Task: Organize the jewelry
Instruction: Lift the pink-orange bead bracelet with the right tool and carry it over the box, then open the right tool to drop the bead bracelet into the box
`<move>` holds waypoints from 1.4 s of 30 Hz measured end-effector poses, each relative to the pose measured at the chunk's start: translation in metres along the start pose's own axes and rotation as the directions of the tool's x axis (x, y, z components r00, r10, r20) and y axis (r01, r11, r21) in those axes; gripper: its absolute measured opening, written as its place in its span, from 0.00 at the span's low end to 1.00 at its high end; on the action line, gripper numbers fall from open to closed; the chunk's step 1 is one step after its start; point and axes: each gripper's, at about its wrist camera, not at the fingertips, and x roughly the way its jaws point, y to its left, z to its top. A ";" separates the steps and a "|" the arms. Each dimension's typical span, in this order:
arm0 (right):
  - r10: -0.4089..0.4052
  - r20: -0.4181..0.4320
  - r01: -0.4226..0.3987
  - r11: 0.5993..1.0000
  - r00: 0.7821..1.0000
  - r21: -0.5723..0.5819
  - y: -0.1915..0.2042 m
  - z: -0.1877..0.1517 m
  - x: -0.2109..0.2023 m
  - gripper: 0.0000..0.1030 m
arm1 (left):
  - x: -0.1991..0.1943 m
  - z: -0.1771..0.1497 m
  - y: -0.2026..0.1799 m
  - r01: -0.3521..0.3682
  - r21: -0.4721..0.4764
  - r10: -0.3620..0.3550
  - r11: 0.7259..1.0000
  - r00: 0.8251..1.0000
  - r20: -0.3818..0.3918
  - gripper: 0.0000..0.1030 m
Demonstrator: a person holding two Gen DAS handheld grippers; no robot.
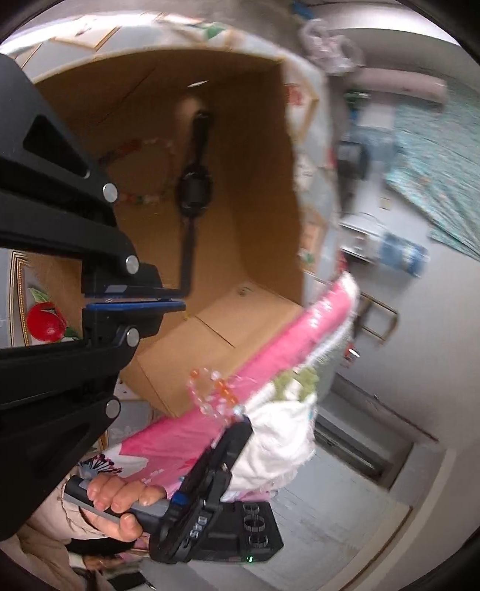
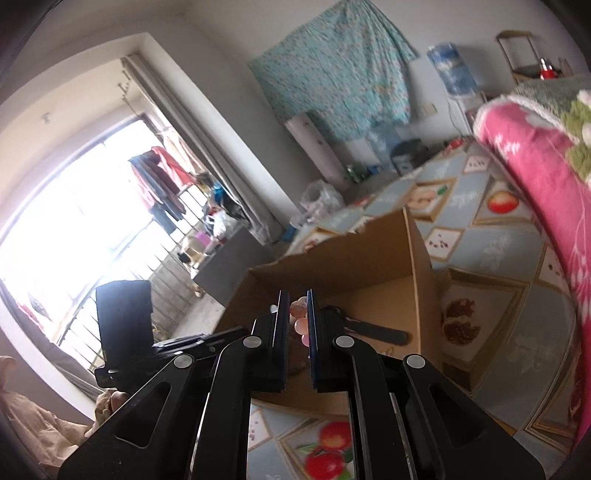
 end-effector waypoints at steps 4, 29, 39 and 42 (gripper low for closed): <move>-0.015 -0.015 0.015 1.000 1.000 0.004 -0.005 0.002 0.007 0.07 | 0.028 -0.001 0.015 0.009 -0.064 -0.015 0.998 0.995 -0.099 0.01; -0.073 -0.059 0.073 0.997 0.996 -0.005 -0.005 0.008 0.019 0.07 | 0.024 -0.010 0.039 0.013 -0.137 -0.024 0.990 0.996 -0.081 0.17; -0.174 -0.164 0.156 0.981 0.971 -0.118 -0.004 0.045 0.071 0.09 | -0.034 -0.023 0.038 -0.024 -0.119 0.032 0.993 0.998 0.062 0.24; -0.272 -0.121 0.249 0.953 0.955 -0.174 -0.001 0.052 0.074 0.17 | -0.044 -0.032 0.037 -0.030 -0.124 0.040 0.992 0.996 0.075 0.26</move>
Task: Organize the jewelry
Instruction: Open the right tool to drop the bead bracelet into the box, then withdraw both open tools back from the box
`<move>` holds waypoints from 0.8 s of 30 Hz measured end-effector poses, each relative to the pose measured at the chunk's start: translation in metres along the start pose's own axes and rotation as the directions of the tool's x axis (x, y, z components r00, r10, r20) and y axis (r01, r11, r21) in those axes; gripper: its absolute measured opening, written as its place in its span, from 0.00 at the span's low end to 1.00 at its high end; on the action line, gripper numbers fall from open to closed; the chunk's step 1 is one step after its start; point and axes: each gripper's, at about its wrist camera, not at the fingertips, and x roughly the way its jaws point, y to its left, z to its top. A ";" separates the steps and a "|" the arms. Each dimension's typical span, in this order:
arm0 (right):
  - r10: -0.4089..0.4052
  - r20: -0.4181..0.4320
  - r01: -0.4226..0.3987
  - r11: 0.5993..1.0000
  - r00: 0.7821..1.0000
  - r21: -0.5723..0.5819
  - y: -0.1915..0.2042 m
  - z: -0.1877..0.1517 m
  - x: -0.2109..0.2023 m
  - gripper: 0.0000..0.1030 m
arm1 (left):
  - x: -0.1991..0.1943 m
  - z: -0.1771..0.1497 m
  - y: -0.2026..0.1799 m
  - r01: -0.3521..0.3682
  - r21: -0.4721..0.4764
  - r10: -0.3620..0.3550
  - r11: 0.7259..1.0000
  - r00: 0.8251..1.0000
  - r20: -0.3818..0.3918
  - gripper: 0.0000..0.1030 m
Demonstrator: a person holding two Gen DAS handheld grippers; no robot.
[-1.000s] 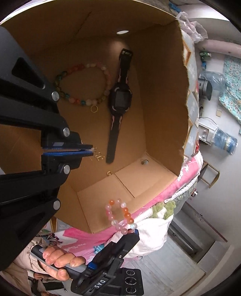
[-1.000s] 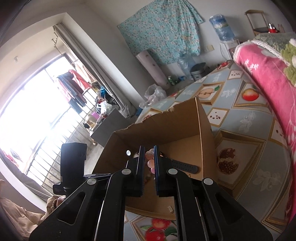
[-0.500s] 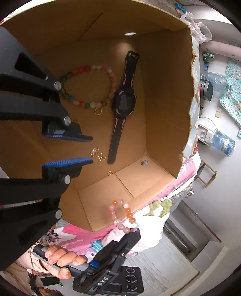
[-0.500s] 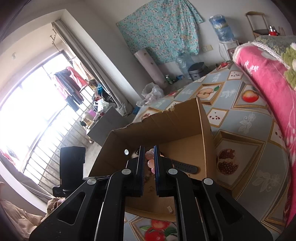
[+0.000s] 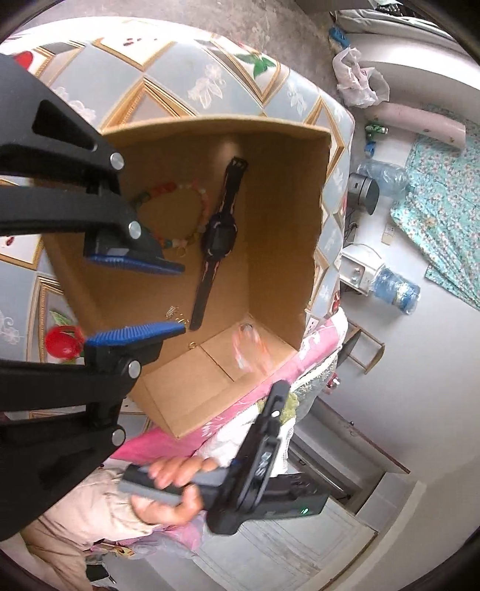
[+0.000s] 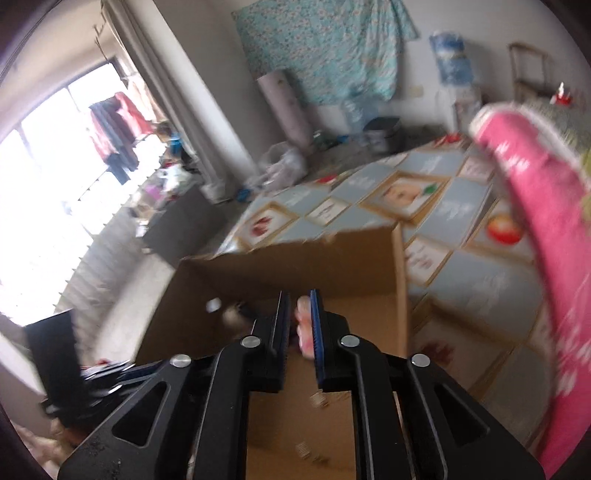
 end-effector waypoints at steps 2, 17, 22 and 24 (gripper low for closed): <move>-0.045 0.029 0.045 0.999 0.999 -0.015 0.000 -0.001 -0.008 0.17 | -0.006 -0.004 0.001 -0.010 0.001 0.010 1.000 1.000 0.009 0.27; -0.132 0.048 0.137 0.985 0.990 -0.109 0.024 -0.072 -0.063 0.30 | -0.038 -0.042 -0.020 -0.233 0.138 0.216 0.963 0.968 0.128 0.47; -0.243 0.085 0.242 0.970 0.966 0.022 0.000 -0.079 -0.063 0.62 | -0.047 -0.042 0.003 -0.248 0.026 0.240 0.968 0.954 0.177 0.47; -0.194 0.047 0.186 0.973 0.980 0.136 -0.023 -0.084 -0.059 0.62 | -0.054 -0.042 0.009 -0.200 -0.035 0.203 0.979 0.961 0.187 0.48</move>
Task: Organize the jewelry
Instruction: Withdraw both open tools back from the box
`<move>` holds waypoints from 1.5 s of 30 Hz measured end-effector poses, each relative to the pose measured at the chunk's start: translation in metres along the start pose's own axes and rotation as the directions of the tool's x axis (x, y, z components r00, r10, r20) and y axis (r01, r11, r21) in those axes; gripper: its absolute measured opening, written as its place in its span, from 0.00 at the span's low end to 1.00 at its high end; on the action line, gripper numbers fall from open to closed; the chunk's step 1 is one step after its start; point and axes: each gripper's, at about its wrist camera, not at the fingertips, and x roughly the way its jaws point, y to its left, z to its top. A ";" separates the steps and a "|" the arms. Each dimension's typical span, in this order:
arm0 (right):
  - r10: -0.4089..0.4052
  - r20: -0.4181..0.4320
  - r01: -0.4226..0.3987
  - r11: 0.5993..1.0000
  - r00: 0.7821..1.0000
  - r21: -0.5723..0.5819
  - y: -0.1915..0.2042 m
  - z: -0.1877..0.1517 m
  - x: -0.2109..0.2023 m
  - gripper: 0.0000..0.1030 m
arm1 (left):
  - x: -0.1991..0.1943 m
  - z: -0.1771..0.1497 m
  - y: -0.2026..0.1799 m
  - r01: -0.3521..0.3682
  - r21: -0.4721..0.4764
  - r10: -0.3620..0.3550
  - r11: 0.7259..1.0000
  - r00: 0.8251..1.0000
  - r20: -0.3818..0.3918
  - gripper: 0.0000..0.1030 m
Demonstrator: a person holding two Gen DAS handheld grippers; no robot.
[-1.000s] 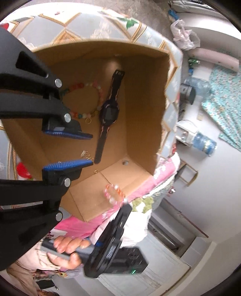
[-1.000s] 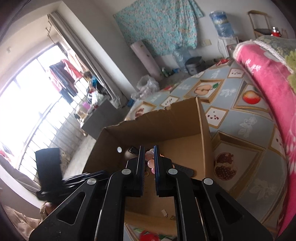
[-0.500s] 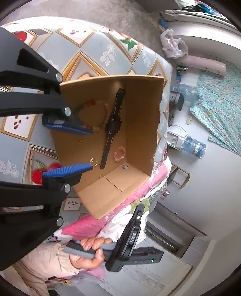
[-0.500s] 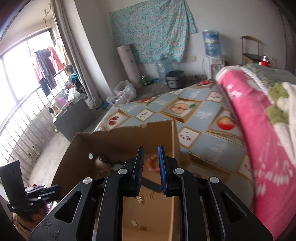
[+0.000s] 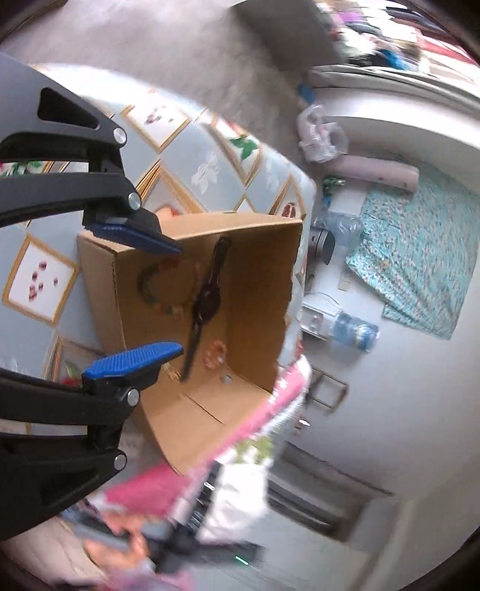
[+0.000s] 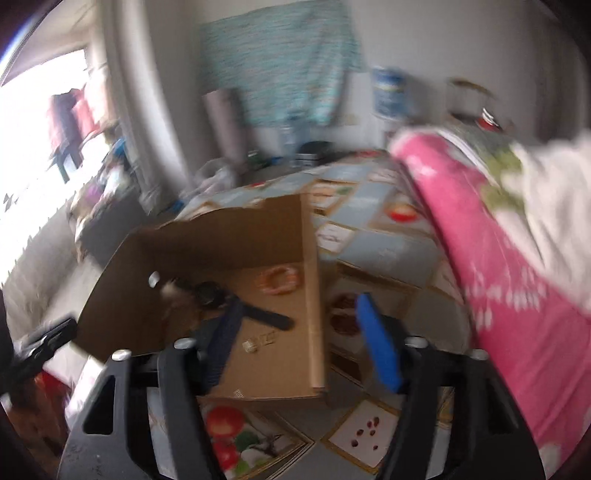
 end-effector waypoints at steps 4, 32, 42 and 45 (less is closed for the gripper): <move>0.130 -0.137 -0.099 0.973 0.982 0.210 -0.034 -0.016 0.028 0.62 | -0.015 0.002 0.009 0.041 -0.076 -0.037 0.996 0.998 0.048 0.55; 0.077 -0.213 -0.058 0.994 0.974 0.092 0.011 -0.067 -0.011 0.61 | -0.025 -0.048 0.031 0.111 -0.254 -0.150 0.961 0.979 -0.141 0.69; 0.077 -0.157 -0.061 0.993 0.985 0.101 0.006 -0.087 -0.035 0.61 | -0.055 -0.077 0.016 0.109 -0.173 -0.133 0.979 0.982 -0.136 0.70; 0.040 -0.105 -0.030 0.995 0.994 0.094 0.008 -0.090 -0.053 0.62 | -0.070 -0.073 0.011 0.053 -0.122 -0.063 0.991 0.995 -0.082 0.71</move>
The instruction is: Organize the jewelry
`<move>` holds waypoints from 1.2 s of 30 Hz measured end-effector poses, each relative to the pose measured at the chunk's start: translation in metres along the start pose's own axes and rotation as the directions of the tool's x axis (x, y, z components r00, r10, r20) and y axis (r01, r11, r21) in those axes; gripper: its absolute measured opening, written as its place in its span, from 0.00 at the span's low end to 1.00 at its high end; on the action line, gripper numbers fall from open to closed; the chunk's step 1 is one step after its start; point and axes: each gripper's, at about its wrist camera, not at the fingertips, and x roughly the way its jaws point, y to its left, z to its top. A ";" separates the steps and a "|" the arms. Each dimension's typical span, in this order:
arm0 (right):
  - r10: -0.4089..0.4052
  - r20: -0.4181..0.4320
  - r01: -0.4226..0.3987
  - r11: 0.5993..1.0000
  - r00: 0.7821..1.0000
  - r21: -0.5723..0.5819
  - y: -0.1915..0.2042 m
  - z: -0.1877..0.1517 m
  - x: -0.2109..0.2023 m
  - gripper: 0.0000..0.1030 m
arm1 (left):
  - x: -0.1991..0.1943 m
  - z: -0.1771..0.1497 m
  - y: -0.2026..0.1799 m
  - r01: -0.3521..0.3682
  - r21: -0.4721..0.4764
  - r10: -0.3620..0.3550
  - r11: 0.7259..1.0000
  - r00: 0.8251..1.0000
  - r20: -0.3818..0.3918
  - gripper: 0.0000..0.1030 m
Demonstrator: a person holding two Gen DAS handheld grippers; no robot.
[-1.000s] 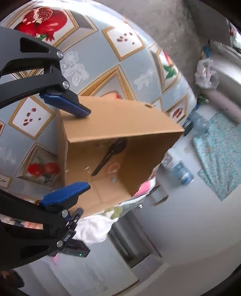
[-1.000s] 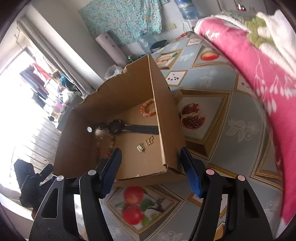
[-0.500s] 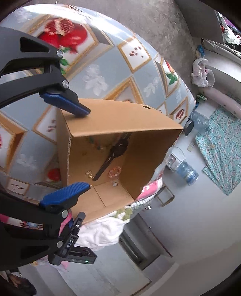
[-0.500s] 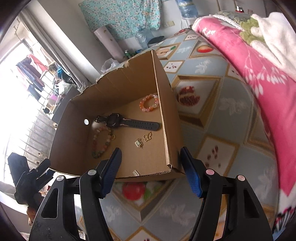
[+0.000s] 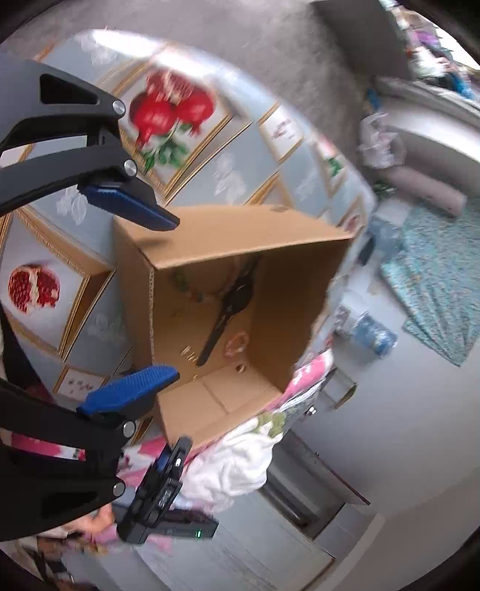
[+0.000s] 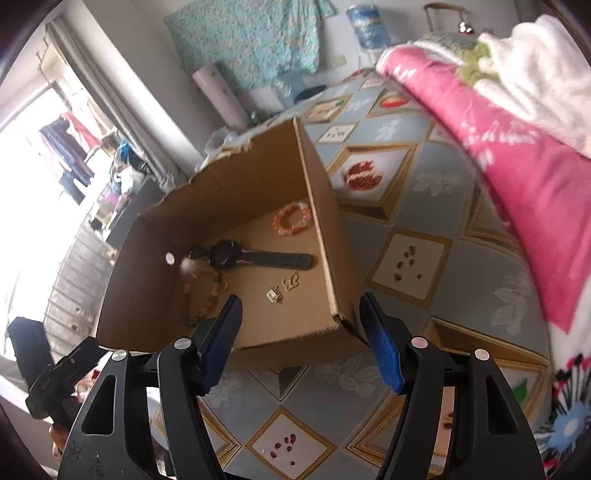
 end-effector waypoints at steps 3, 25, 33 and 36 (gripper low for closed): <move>-0.042 0.056 0.043 0.999 0.998 -0.027 0.004 -0.008 -0.019 0.68 | -0.016 -0.002 -0.017 -0.076 0.082 0.070 0.994 0.995 0.068 0.78; -0.163 0.210 0.225 0.920 0.964 -0.319 0.088 -0.066 -0.058 0.92 | -0.039 -0.021 -0.093 -0.474 0.230 0.410 0.850 0.869 0.278 0.95; -0.169 0.205 0.223 0.933 0.964 -0.281 0.092 -0.058 -0.059 0.92 | -0.037 -0.009 -0.095 -0.506 0.157 0.464 0.848 0.853 0.239 0.95; -0.186 0.154 0.223 0.934 0.970 -0.278 0.089 -0.063 -0.047 0.92 | -0.020 -0.019 -0.090 -0.495 0.142 0.477 0.857 0.867 0.141 0.95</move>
